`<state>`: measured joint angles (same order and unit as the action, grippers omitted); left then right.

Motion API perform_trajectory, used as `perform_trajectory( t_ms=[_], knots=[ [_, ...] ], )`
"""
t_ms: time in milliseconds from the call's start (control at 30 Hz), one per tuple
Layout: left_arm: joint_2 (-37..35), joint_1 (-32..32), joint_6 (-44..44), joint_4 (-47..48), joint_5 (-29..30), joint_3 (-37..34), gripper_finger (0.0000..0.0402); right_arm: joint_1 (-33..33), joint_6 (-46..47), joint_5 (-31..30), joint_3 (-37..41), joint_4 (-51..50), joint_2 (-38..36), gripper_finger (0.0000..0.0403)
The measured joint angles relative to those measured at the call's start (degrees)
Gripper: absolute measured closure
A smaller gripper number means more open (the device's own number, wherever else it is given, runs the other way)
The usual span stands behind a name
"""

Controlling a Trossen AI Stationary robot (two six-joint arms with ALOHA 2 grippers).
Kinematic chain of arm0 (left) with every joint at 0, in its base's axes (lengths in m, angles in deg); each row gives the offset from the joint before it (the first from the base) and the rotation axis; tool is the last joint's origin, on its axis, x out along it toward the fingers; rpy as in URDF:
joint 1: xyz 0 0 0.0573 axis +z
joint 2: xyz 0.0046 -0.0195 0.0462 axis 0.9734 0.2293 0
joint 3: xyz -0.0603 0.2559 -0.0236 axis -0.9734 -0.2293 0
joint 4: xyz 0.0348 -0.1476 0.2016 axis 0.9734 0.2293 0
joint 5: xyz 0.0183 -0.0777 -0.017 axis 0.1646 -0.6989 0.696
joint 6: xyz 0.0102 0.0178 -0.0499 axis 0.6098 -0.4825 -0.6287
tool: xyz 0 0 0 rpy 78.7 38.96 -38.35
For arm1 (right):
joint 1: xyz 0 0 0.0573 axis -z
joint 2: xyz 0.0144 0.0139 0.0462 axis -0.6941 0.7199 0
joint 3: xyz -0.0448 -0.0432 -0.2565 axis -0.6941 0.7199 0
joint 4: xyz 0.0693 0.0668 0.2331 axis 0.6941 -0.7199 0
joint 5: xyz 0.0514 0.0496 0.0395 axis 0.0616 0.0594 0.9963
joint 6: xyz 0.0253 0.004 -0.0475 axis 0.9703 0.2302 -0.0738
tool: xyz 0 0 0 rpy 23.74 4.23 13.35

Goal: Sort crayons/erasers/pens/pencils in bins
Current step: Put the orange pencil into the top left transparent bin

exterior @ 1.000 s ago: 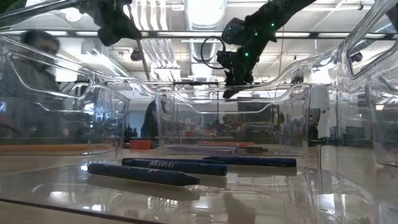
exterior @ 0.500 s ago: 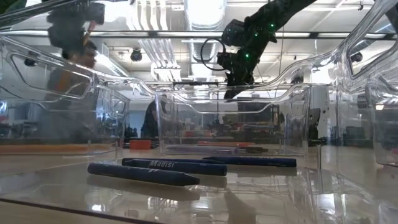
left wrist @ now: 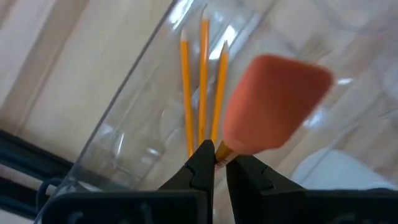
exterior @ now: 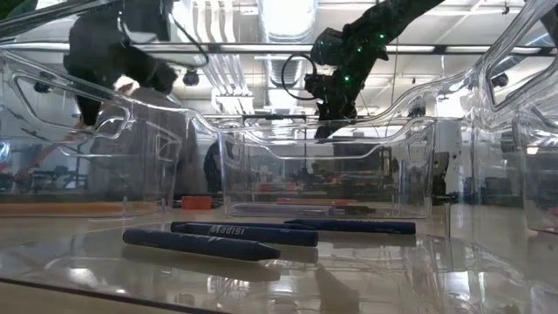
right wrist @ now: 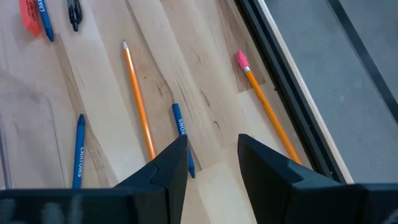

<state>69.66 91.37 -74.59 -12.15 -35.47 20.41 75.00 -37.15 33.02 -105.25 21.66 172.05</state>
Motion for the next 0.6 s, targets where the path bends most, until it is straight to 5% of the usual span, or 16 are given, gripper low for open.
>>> perform_trajectory(
  t_ms=[600],
  knots=[
    [13.5, -2.31, 7.25, -7.53, 0.92, -1.19, 0.0393, 0.0, -1.11, -0.02, 0.2, -0.05, 0.0, 0.0275]
  ],
)
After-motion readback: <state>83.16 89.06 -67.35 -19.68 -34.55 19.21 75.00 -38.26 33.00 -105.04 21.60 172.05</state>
